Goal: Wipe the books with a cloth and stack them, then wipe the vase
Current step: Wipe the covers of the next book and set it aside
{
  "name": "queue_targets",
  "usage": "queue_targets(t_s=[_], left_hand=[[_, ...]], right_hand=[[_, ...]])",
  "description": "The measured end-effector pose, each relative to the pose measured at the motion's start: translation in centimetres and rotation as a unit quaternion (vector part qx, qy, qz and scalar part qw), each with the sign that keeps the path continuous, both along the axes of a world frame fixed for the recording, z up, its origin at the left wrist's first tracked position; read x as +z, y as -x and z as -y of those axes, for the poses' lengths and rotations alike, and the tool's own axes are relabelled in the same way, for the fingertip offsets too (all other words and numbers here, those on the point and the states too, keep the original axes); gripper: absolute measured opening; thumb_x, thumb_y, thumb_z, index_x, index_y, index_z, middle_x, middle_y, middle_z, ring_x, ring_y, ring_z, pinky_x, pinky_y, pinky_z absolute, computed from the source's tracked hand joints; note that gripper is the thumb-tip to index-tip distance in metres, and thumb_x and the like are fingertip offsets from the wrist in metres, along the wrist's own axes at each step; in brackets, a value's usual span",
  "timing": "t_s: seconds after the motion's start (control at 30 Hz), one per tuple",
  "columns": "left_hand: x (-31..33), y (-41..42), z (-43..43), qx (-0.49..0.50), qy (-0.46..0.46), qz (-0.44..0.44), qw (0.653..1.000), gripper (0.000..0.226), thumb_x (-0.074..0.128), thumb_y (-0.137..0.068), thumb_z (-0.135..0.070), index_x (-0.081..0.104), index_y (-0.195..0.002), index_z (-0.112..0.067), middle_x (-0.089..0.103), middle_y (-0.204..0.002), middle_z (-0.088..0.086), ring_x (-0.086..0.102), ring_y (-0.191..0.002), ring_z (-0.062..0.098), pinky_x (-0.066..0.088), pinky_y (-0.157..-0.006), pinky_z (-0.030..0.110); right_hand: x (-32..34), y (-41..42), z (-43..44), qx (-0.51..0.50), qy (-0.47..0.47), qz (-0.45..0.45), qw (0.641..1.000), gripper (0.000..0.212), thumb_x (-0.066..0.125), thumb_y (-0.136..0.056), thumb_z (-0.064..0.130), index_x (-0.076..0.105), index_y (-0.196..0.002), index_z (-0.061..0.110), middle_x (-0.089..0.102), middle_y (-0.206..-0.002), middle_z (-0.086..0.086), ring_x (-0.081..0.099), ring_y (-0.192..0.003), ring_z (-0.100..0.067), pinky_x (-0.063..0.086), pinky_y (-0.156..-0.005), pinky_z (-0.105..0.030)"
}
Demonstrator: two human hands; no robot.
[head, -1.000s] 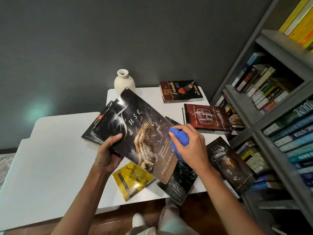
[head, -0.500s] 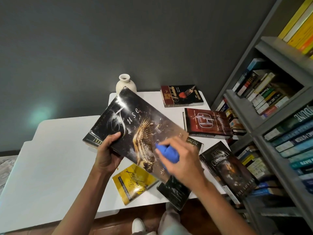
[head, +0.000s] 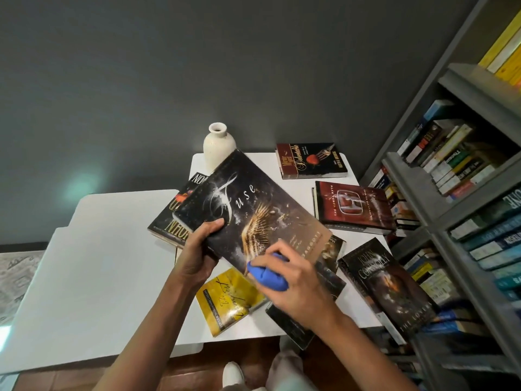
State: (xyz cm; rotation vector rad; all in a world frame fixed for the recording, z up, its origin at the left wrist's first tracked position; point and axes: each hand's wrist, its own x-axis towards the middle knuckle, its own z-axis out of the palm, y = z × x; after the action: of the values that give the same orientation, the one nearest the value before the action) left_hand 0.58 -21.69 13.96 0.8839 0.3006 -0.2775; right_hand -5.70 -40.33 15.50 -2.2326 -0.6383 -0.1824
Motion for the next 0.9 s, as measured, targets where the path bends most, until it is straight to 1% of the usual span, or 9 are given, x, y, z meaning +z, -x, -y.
queue_targets(t_s=[0.07,0.17,0.3,0.37,0.47,0.57,0.7,0.8,0.9], left_hand=[[0.2,0.4,0.3,-0.006,0.003,0.002,1.0,0.012,0.067,-0.067,-0.008,0.078,-0.07,-0.013,0.074,-0.076,0.002,0.069,-0.071,0.014,0.057,-0.07,0.026],[0.6,0.7,0.8,0.0,0.024,0.023,0.999,0.023,0.056,-0.074,-0.012,0.078,-0.068,-0.013,0.075,-0.075,0.002,0.071,-0.068,0.013,0.058,-0.07,0.026],[0.7,0.6,0.6,-0.009,0.03,0.045,0.998,0.024,0.056,-0.078,-0.019,0.08,-0.075,-0.014,0.076,-0.081,0.003,0.072,-0.072,0.012,0.06,-0.069,0.027],[0.8,0.7,0.5,-0.014,0.043,0.055,0.997,0.025,0.068,-0.076,-0.033,0.079,-0.09,-0.016,0.076,-0.095,0.004,0.073,-0.084,0.014,0.059,-0.071,0.028],[0.3,0.8,0.8,-0.009,0.046,0.042,0.998,0.074,0.09,-0.046,-0.056,0.075,-0.106,-0.016,0.073,-0.11,0.008,0.071,-0.097,0.018,0.059,-0.073,0.031],[0.0,0.3,1.3,0.019,0.031,0.01,0.999,0.108,0.086,-0.031,-0.07,0.064,-0.121,-0.015,0.07,-0.118,0.01,0.068,-0.106,0.022,0.06,-0.077,0.036],[-0.2,-0.1,1.0,0.0,0.005,0.027,1.0,0.103,0.082,-0.04,-0.074,0.063,-0.121,-0.013,0.067,-0.123,0.013,0.066,-0.11,0.024,0.058,-0.084,0.036],[-0.7,0.1,0.7,0.0,0.005,0.019,1.0,0.106,0.084,-0.041,-0.071,0.06,-0.126,-0.013,0.065,-0.125,0.014,0.065,-0.112,0.028,0.056,-0.089,0.042],[-0.7,0.1,0.8,0.018,0.021,0.013,1.0,0.102,0.081,-0.051,-0.068,0.056,-0.132,-0.011,0.065,-0.125,0.014,0.067,-0.108,0.026,0.057,-0.088,0.041]], right_hand=[[0.1,-1.6,1.3,-0.049,0.001,0.008,0.999,0.025,0.076,-0.077,0.016,0.068,-0.101,0.012,0.054,-0.099,0.0,0.059,-0.08,-0.01,0.05,-0.074,-0.005],[0.9,-3.6,2.5,-0.162,-0.024,0.037,0.986,0.021,0.078,-0.077,0.013,0.07,-0.096,0.009,0.06,-0.096,-0.003,0.062,-0.08,-0.013,0.046,-0.076,-0.002],[0.8,-0.7,-0.1,-0.057,-0.009,0.027,0.998,0.026,0.073,-0.077,0.023,0.068,-0.101,0.013,0.058,-0.097,0.002,0.059,-0.078,-0.008,0.05,-0.071,-0.008],[0.6,-0.4,0.0,-0.019,-0.009,0.003,1.0,0.027,0.074,-0.078,0.024,0.067,-0.102,0.014,0.056,-0.098,0.004,0.059,-0.08,-0.008,0.053,-0.073,-0.014],[0.5,-2.5,1.7,-0.122,-0.009,0.027,0.992,0.025,0.081,-0.074,0.017,0.07,-0.096,0.013,0.059,-0.096,0.004,0.06,-0.08,-0.01,0.053,-0.075,-0.016],[0.8,-2.4,0.6,-0.132,-0.002,0.044,0.99,0.026,0.08,-0.073,0.02,0.07,-0.096,0.014,0.059,-0.094,0.005,0.058,-0.076,-0.006,0.053,-0.071,-0.011],[0.3,-0.2,-1.0,-0.003,0.012,-0.006,1.0,0.029,0.067,-0.078,0.032,0.065,-0.102,0.017,0.052,-0.098,0.01,0.059,-0.076,-0.008,0.054,-0.068,-0.014],[0.0,-2.1,1.4,-0.079,0.012,-0.002,0.997,0.024,0.076,-0.076,0.024,0.068,-0.096,0.014,0.053,-0.094,0.009,0.058,-0.076,-0.008,0.046,-0.067,-0.004],[0.4,-3.3,2.0,-0.162,-0.005,0.02,0.987,0.019,0.077,-0.077,0.02,0.068,-0.092,0.012,0.057,-0.093,0.004,0.06,-0.077,-0.011,0.045,-0.068,-0.004]])
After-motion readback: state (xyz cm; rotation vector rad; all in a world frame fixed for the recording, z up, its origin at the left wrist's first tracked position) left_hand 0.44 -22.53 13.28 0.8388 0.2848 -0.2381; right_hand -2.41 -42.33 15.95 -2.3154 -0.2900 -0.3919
